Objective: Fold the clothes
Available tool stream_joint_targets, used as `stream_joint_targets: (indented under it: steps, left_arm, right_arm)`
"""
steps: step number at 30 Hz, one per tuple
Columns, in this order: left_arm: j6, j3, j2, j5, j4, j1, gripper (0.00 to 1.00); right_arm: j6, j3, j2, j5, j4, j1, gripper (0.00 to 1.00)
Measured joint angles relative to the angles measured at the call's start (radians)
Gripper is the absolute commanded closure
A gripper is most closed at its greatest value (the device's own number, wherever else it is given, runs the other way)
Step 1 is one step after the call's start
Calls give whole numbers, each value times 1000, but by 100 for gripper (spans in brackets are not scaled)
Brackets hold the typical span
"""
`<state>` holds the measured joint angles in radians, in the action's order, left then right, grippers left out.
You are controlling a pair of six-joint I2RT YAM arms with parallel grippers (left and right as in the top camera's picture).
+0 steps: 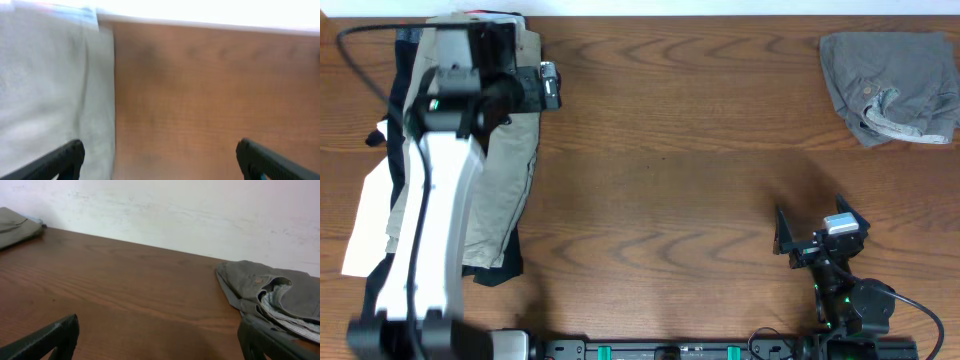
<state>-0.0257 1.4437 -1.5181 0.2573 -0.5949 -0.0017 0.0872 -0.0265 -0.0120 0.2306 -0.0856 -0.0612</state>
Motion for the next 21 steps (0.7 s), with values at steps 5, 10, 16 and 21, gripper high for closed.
stream_joint_targets:
  steps: [5,10,16,21]
  left_arm:
    - [1,-303,243,-2,292,0,2]
    - [0,-674,475,-3,584,0,2]
    - [0,-1057,762,-3,817,0,2]
    - [0,-1245,998,-10,853,0,2]
  right_arm:
    - [0,1,0,0,0,0,1]
    - [0,2,0,0,1,0,1]
    - [0,2,0,0,1,0,1]
    - [0,2,0,0,1,0,1]
